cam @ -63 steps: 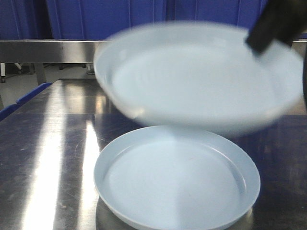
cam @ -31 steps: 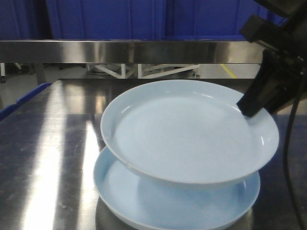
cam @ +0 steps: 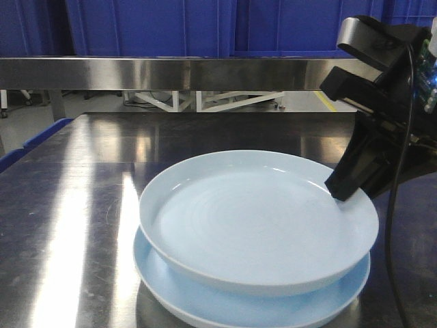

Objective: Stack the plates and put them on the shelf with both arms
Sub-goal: 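Lift the plate with the right gripper and lower it onto the center plate, then reposition the right gripper onto the rim of the stacked plates and grasp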

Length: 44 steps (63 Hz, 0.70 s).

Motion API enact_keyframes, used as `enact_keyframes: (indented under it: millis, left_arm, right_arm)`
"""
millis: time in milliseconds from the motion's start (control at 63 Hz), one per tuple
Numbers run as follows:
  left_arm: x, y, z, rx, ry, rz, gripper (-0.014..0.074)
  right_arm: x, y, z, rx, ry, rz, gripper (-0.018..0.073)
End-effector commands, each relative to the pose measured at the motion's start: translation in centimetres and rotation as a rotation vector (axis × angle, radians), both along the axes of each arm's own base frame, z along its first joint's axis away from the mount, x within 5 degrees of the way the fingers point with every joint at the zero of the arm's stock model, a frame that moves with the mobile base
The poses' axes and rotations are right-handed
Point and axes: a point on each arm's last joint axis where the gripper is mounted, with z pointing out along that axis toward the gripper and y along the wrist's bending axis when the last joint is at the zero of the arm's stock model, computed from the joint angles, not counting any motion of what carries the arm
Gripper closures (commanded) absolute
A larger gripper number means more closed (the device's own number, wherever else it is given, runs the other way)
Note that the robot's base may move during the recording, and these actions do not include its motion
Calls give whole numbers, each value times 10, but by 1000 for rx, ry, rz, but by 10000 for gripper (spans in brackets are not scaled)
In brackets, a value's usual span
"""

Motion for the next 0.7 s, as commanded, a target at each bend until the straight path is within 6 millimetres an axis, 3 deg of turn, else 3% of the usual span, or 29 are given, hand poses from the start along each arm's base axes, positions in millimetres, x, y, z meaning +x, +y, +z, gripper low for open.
enact_keyframes:
  millis: [0, 175, 254, 683]
  left_arm:
    - [-1, -4, 16, -52, -85, -40, 512]
    - [-1, -4, 16, -52, -85, -40, 512]
    - [-1, -4, 16, -52, -85, -40, 512]
    - [-1, -4, 16, -52, -85, -40, 512]
  right_arm:
    - [1, 3, 17, 47, -53, -9, 426]
    - [0, 3, 17, 48, -49, -4, 167]
    - [0, 3, 19, 50, -57, -4, 94]
    - [-23, 0, 50, 70, -115, 47, 81]
